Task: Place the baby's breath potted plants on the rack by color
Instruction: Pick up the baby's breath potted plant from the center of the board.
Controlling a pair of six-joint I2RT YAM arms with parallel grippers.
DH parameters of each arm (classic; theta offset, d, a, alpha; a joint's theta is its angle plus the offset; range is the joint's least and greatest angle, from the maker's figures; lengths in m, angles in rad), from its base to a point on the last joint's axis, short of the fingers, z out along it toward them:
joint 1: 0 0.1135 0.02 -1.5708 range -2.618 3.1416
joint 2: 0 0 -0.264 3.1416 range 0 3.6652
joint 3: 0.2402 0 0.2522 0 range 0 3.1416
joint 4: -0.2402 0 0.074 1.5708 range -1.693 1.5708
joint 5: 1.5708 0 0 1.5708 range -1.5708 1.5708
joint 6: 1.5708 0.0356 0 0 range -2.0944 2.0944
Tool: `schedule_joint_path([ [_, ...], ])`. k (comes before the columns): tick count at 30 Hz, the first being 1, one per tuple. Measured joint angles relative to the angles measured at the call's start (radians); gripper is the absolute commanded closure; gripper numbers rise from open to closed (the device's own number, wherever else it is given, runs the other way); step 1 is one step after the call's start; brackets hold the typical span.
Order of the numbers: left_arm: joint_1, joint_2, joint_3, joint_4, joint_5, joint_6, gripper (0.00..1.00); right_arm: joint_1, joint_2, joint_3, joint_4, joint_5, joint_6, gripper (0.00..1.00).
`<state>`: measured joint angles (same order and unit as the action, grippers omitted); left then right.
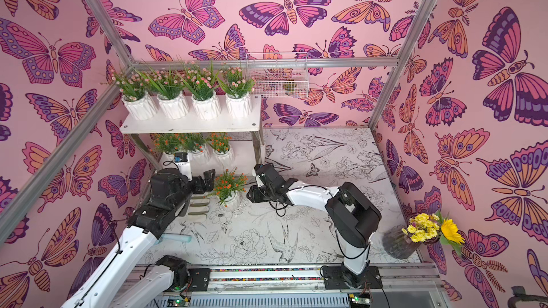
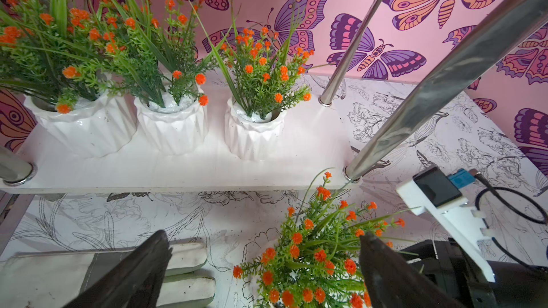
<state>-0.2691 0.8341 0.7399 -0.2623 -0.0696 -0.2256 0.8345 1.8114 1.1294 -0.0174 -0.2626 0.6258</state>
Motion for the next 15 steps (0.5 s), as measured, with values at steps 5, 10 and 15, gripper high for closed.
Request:
schedule_joint_path([
  [5,0.0,0.0,0.0,-0.002,-0.002,0.0,0.0,0.013,0.042,0.073,0.001,-0.005,0.0,0.67],
  [10,0.0,-0.001,0.0,-0.005,-0.005,0.002,0.0,0.021,0.096,0.118,-0.002,-0.012,0.0,0.67],
  [15,0.0,-0.006,0.0,-0.01,-0.01,0.007,0.0,0.031,0.126,0.155,-0.013,-0.016,-0.001,0.68],
])
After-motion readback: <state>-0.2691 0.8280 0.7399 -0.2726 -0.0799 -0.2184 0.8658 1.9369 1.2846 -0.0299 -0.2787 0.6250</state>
